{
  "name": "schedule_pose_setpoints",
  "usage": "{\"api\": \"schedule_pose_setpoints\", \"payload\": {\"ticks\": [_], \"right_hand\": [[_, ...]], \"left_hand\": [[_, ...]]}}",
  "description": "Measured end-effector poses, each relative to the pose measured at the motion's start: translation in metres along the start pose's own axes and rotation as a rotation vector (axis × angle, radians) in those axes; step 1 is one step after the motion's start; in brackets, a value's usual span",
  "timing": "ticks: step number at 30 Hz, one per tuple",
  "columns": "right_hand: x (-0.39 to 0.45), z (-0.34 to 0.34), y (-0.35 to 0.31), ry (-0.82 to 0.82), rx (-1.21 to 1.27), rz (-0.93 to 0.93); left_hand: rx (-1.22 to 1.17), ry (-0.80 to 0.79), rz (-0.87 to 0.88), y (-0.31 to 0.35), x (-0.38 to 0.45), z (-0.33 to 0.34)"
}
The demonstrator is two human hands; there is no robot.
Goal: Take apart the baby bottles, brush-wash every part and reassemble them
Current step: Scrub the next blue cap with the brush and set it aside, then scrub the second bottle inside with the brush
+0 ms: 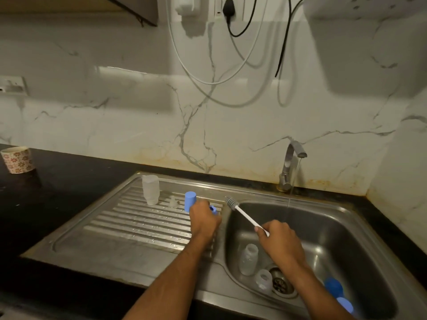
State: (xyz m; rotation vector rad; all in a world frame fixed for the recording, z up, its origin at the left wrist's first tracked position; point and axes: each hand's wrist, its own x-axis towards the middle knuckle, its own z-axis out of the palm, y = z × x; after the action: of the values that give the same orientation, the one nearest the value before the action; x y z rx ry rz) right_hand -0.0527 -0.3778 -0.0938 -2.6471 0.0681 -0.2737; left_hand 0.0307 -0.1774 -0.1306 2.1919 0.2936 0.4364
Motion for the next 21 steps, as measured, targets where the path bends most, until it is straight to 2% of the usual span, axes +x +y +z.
{"api": "schedule_pose_setpoints", "payload": {"ticks": [11,21], "right_hand": [[0.014,0.01,-0.022,-0.005,-0.041,-0.007],[0.018,0.021,-0.015,0.002,-0.066,0.001]], "left_hand": [[0.025,0.041,-0.025,-0.013,0.028,0.003],[-0.005,0.061,-0.007,-0.017,0.03,0.01]]}}
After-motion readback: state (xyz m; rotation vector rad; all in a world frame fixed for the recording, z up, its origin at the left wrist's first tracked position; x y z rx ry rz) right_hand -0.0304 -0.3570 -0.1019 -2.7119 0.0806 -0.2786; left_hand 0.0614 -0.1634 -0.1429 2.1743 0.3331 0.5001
